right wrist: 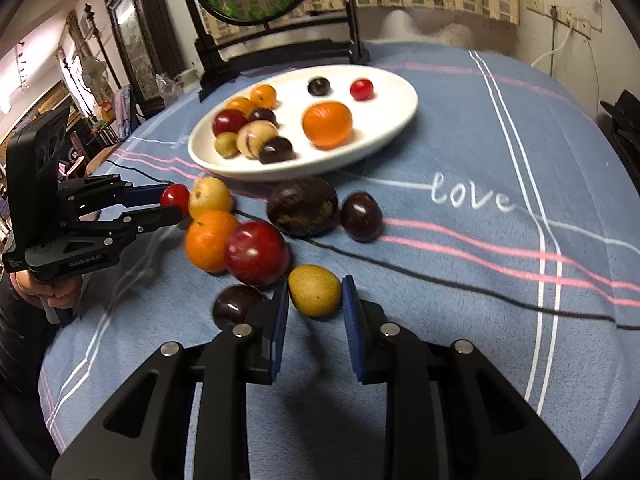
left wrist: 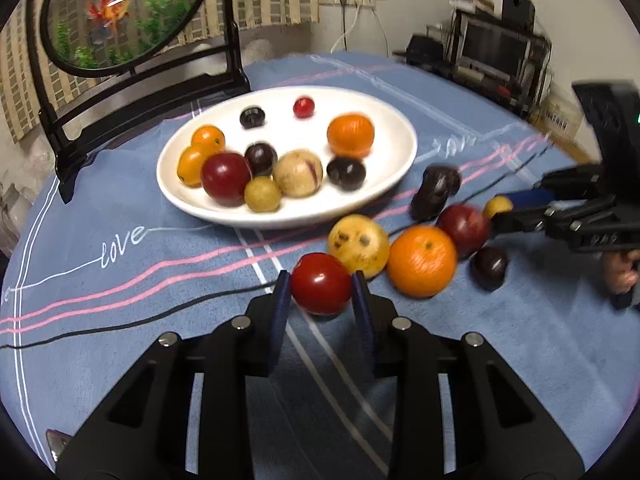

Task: Organize fruits
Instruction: 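Grasp the small red fruit with the left tool while the right tool grasps the yellow fruit, then set the red and yellow fruits on the plate, opening both tools, then grasp the tangerine with the left tool while the right tool grasps a dark plum, then carry the tangerine and dark plum onto the plate and open both tools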

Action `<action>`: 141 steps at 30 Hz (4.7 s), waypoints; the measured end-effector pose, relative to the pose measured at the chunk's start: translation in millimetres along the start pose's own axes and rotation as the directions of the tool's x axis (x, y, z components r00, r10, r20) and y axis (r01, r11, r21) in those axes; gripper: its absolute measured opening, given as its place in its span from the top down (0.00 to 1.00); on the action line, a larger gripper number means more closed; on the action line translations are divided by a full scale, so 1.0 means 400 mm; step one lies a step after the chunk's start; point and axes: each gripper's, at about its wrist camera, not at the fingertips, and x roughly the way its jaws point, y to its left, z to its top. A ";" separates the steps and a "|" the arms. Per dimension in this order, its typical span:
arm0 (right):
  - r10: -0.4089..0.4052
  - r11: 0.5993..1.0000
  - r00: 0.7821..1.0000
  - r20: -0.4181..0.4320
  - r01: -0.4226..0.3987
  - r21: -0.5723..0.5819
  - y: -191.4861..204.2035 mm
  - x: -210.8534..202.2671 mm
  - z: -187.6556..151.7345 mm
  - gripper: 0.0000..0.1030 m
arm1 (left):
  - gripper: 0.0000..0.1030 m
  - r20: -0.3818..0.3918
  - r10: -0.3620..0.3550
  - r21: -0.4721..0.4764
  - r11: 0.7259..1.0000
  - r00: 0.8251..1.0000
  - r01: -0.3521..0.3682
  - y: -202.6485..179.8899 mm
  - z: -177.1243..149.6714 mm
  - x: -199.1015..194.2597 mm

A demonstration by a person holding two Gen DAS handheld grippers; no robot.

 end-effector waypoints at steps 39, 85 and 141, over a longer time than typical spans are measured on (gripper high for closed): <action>-0.038 0.988 0.999 -0.022 0.034 -0.147 0.108 0.040 -0.023 0.45 | 0.02 0.021 0.255 -0.364 0.902 0.967 -0.231 0.065 0.015 -0.033; 0.035 0.997 0.997 -0.064 -0.031 0.073 -0.002 0.029 -0.010 0.68 | 0.56 -0.033 -0.036 0.023 0.999 0.999 0.036 -0.163 0.002 0.032; 0.025 0.991 0.981 0.192 -0.050 0.126 -0.072 0.085 0.251 0.43 | 0.16 0.113 0.248 -0.240 0.946 0.962 -0.216 0.018 0.244 0.050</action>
